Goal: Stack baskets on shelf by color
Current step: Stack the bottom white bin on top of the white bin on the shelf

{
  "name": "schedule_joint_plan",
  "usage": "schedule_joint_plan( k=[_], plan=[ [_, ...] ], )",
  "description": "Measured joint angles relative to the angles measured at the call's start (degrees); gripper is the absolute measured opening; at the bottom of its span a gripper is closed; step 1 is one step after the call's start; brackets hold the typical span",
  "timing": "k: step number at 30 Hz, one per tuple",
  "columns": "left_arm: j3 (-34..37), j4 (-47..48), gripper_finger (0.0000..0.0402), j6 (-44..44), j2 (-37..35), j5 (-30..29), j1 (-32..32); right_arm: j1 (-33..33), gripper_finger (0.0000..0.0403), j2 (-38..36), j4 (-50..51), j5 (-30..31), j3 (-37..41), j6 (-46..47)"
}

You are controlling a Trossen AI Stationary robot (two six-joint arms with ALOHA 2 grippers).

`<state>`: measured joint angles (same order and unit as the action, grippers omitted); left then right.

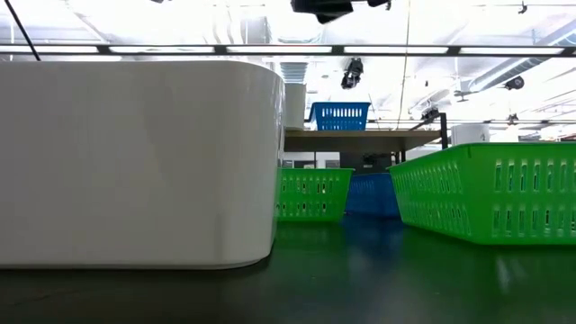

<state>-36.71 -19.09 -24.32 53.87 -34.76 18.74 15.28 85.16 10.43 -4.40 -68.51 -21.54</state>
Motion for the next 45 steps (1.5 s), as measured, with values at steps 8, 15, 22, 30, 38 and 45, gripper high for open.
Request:
schedule_joint_plan(
  k=[8, 15, 22, 30, 38, 45],
  plan=[
    [0.00, -0.04, 0.0170, 0.04, 0.00, 0.00, 0.02, 2.90, 0.0211, 7.87, 9.94, -0.42, -8.87, -9.20],
    [0.00, -0.02, 0.0170, 0.09, 0.00, 0.00, 0.02, 2.84, 0.0223, 15.47, 20.85, -3.54, -17.73, -16.13],
    [0.00, 0.02, 0.0170, 0.07, 0.00, 0.00, 0.02, 2.53, 0.0223, 22.01, 25.76, -6.47, -23.95, -24.35],
    [0.09, 0.04, 0.0170, 0.07, 0.00, 0.01, 0.02, 1.02, 0.0219, 27.70, 28.68, -14.42, -28.54, -29.52],
    [0.17, 0.05, 0.0170, 0.02, 0.00, 0.02, 0.06, -1.63, 0.0219, 33.70, 31.10, -24.59, -32.23, -30.23],
    [0.24, 0.02, 0.0170, 0.00, 0.00, 0.02, 0.04, -2.35, 0.0217, 35.50, 30.73, -30.43, -32.67, -31.27]
  ],
)
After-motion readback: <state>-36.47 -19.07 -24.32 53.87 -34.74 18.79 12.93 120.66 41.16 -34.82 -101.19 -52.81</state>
